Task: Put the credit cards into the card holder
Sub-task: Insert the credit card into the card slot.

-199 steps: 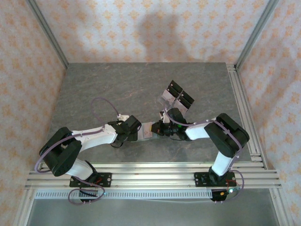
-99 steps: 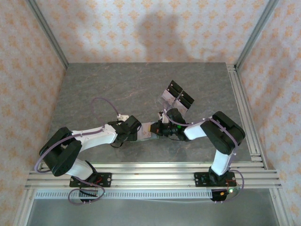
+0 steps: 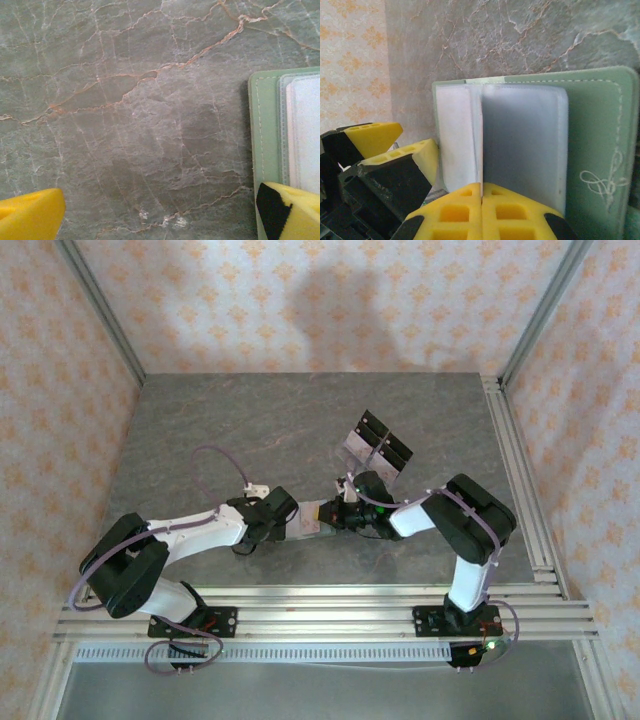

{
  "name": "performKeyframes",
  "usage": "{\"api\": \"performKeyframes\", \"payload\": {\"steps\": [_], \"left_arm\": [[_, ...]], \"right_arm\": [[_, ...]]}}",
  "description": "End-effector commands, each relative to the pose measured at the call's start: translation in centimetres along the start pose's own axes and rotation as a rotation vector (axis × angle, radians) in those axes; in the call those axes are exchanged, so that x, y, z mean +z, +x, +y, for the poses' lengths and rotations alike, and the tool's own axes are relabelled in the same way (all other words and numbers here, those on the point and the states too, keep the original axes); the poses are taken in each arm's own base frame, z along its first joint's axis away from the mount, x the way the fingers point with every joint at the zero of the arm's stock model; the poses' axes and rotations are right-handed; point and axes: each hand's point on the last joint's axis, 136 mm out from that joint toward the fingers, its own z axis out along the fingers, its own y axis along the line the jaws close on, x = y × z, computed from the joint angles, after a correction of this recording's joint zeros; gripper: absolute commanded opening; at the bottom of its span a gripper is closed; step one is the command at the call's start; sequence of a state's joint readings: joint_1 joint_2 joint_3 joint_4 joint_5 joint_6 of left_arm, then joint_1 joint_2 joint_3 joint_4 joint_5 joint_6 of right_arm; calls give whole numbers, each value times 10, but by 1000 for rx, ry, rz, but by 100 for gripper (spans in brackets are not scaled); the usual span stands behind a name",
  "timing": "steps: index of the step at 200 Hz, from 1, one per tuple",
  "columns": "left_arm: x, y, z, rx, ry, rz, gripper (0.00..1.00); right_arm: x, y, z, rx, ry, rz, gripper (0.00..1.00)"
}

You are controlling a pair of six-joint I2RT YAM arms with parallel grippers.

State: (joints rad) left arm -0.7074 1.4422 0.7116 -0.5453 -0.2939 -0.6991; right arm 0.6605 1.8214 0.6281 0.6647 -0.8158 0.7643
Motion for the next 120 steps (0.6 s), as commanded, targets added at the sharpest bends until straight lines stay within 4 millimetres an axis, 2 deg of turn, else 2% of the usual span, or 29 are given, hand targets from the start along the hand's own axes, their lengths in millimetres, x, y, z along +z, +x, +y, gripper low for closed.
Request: {"api": "performKeyframes", "payload": {"steps": [1,120], "left_arm": [[-4,-5,6,-4,-38,-22,100],[-1,-3,5,0,-39,-14,100]], "right_arm": [[5,-4,11,-25,-45,-2,0],[13,-2,8,-2,-69,35,0]]}}
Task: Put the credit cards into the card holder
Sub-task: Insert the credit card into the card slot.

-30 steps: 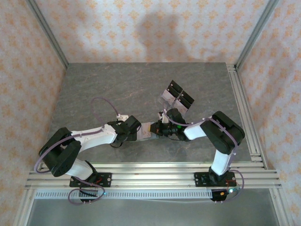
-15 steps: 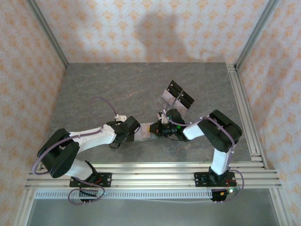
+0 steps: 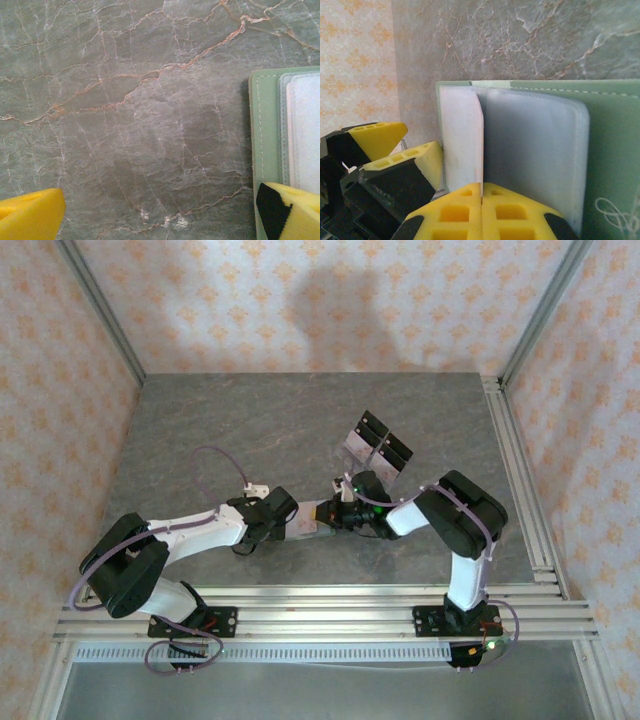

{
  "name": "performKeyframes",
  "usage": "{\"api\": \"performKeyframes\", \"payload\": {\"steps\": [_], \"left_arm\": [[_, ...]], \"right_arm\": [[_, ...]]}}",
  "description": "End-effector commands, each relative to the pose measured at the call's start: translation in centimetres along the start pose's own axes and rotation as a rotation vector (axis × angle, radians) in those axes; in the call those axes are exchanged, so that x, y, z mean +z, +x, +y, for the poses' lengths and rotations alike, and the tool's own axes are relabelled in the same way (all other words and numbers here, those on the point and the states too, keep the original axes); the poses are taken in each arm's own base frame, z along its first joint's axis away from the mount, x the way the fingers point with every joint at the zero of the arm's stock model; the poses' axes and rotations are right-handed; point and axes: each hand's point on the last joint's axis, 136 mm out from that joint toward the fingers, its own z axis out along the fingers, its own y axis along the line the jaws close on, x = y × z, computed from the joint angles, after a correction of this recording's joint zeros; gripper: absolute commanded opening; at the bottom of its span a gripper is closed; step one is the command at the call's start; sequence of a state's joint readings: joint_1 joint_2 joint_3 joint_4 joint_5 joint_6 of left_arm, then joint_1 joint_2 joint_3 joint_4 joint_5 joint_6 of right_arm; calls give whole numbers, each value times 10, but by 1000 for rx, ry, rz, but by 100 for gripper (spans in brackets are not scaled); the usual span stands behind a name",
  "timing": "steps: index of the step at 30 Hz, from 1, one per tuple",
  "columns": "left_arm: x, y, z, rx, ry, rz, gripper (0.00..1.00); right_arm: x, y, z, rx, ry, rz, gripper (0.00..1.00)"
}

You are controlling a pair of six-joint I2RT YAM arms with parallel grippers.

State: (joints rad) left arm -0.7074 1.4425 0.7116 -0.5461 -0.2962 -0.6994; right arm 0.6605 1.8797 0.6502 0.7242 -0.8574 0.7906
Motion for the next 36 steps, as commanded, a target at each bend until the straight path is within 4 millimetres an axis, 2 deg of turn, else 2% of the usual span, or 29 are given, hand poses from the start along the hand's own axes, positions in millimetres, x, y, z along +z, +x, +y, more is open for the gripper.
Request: {"api": "performKeyframes", "payload": {"steps": [1,16,30,36], "left_arm": [[-1,-3,5,0,-37,-13,100],[0,-1,5,0,-37,-11,100],[0,-3,3,1,-33,-11,100],[1,-1,4,-5,-32,-12,100]], "right_arm": [[5,-1,6,-14,-30,12,0],[4,11,-5,11,-15,53,0],[12,8,-4,28,-16,82,0],[4,8,2,10,10,78,17]]}}
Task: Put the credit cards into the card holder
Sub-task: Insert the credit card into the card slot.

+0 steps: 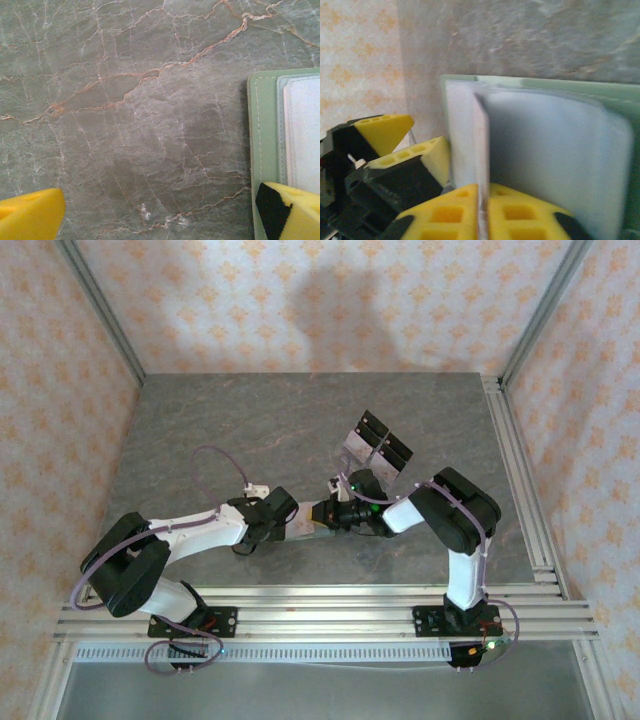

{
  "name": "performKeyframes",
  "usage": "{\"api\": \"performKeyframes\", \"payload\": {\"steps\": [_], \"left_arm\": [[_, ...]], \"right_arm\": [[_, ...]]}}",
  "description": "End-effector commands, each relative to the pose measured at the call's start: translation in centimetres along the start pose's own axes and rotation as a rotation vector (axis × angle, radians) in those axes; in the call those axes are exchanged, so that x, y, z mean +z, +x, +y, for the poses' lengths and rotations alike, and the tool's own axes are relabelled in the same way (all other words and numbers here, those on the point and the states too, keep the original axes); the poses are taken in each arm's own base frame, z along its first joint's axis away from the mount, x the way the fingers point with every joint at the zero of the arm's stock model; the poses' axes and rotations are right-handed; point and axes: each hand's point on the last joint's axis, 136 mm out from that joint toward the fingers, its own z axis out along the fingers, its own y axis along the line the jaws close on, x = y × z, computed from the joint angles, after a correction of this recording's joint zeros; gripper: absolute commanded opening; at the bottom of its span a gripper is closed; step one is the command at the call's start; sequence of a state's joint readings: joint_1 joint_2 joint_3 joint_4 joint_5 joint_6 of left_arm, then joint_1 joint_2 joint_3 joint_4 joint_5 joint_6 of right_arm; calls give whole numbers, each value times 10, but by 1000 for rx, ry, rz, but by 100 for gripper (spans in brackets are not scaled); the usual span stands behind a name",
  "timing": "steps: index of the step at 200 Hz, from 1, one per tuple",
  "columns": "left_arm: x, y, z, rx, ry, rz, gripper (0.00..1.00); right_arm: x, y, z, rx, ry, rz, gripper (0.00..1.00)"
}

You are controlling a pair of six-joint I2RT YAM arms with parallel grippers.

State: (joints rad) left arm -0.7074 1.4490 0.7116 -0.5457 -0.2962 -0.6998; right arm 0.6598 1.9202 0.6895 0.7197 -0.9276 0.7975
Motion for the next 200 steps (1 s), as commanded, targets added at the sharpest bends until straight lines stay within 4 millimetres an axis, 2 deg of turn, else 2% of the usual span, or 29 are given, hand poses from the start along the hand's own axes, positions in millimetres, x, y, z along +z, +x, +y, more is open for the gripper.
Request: {"api": "performKeyframes", "payload": {"steps": [1,43,89,145,200], "left_arm": [[-1,-2,4,-9,-27,-15,100],[0,-1,3,-12,-21,-17,100],[1,-2,2,-14,-15,-19,100],[2,-1,1,-16,-12,-19,100],[4,2,2,-18,-13,-17,100]], "right_arm": [[-5,5,-2,-3,55,15,20],[-22,0,5,-61,181,12,42],[-34,-5,6,-101,304,18,49],[-39,-10,3,-131,403,29,50],[-35,-15,1,-161,463,53,31]]}}
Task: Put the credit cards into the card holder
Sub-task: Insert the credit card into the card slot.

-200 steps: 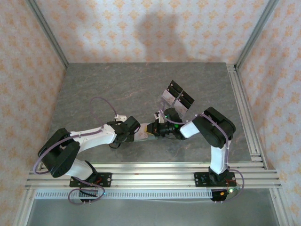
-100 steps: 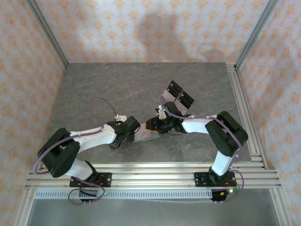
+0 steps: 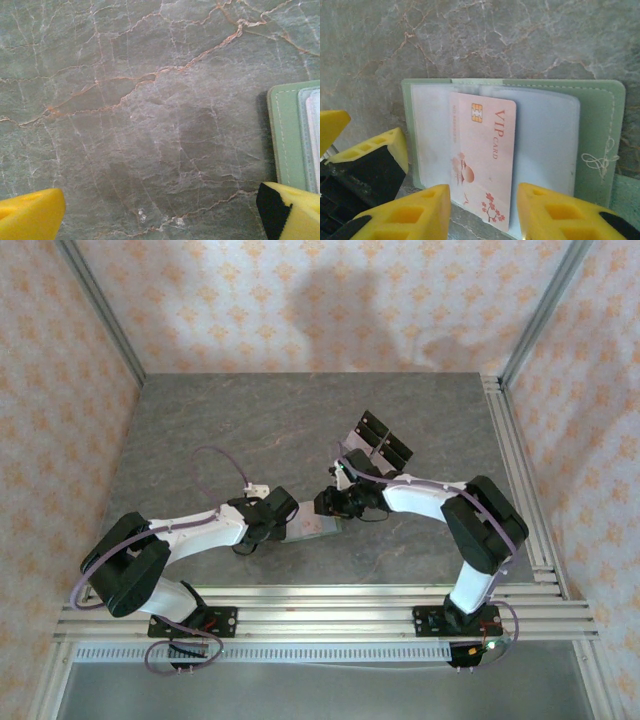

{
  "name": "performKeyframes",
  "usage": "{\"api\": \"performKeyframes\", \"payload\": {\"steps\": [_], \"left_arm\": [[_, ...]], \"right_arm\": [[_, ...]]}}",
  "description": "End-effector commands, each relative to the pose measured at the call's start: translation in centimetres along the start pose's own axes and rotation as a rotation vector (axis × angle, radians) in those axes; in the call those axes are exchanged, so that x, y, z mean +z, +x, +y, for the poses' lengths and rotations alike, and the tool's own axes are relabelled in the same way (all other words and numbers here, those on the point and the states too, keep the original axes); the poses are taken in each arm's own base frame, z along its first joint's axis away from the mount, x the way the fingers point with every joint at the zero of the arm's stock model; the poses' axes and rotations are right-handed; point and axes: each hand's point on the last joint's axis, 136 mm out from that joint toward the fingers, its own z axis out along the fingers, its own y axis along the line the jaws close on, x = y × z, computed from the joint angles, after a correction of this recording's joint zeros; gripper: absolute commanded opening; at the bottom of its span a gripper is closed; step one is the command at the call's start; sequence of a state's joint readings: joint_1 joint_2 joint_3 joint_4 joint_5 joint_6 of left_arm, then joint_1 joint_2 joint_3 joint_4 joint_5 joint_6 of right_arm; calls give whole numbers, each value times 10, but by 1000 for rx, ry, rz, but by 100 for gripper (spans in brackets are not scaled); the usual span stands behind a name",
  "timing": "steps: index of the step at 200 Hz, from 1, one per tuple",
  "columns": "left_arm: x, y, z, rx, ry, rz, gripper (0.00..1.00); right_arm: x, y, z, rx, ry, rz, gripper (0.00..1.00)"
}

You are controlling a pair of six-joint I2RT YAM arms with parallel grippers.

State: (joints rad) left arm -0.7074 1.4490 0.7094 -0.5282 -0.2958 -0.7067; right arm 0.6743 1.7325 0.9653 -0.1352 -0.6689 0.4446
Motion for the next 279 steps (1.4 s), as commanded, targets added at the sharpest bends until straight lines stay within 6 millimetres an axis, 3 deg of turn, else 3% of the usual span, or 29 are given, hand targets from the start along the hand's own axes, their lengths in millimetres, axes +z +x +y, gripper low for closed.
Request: {"api": "performKeyframes", "payload": {"steps": [1,58,124,279], "left_arm": [[4,4,4,-3,-23,-7,100],[5,4,4,-7,-21,-7,100],[6,5,3,-3,-20,-6,100],[9,6,1,-3,-17,-4,100]], "right_arm": [[3,-1,-4,-32,56,15,31],[13,-4,-14,-23,107,21,12],[23,-2,-17,-5,92,42,13],[39,-2,11,-19,17,67,11]]}}
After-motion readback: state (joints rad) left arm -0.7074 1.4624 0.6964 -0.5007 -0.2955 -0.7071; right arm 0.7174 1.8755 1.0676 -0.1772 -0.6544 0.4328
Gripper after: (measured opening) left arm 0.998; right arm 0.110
